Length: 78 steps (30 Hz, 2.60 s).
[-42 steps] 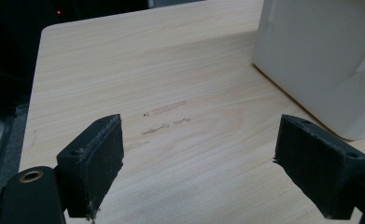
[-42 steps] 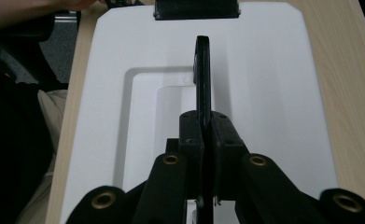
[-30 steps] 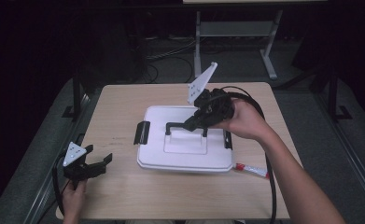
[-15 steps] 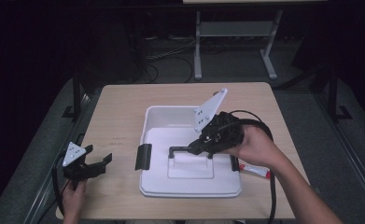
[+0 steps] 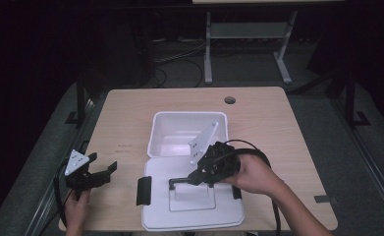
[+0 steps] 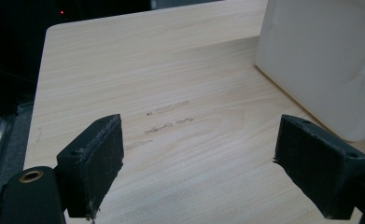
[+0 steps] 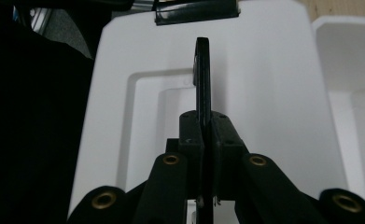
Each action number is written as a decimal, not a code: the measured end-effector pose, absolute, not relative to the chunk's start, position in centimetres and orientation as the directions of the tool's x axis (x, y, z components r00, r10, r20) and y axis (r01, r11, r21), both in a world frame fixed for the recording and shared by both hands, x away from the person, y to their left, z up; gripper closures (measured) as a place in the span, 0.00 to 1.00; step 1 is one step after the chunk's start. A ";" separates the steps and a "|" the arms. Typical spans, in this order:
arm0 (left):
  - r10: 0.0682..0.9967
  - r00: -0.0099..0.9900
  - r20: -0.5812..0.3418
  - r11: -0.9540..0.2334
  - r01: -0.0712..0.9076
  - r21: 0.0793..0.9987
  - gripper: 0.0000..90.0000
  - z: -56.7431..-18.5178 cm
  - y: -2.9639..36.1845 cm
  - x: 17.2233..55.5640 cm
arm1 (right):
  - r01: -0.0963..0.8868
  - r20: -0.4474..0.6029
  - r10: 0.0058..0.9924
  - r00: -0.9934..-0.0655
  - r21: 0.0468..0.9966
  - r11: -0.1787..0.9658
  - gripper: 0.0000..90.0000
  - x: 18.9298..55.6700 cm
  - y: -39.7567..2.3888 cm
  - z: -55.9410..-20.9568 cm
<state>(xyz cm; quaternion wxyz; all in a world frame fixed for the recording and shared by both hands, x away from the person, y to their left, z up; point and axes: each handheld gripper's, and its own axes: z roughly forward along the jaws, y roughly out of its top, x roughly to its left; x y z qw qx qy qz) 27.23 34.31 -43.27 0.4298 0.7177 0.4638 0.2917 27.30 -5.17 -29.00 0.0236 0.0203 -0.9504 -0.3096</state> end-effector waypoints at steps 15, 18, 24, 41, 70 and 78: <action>0.916 0.402 0.013 -0.196 0.418 0.887 0.16 -43.3 34.3 27.3 | -0.026 0.019 -0.045 -0.999 0.589 0.808 0.94 26.8 -5.0 -32.4; 0.915 0.404 0.017 -0.201 0.417 0.887 0.16 -43.3 34.3 27.2 | -0.024 0.013 -0.039 -0.999 0.594 0.804 0.94 26.6 -5.2 -32.3; 0.915 0.403 0.017 -0.201 0.417 0.887 0.16 -43.3 34.3 27.3 | -0.034 0.003 -0.044 -0.999 0.594 0.803 0.94 26.2 -5.2 -32.2; 0.915 0.403 0.013 -0.198 0.419 0.886 0.16 -43.3 34.3 27.3 | -0.040 -0.001 -0.049 -0.999 0.594 0.803 0.94 25.5 -5.1 -32.1; 0.911 0.412 0.018 -0.206 0.416 0.886 0.16 -43.4 34.0 27.3 | -0.019 0.007 -0.028 -1.000 0.593 0.805 0.94 25.0 -6.3 -32.6; 0.911 0.412 0.020 -0.207 0.416 0.886 0.16 -43.4 34.0 27.3 | 0.006 0.028 -0.013 -1.000 0.587 0.810 0.94 25.2 -6.8 -33.4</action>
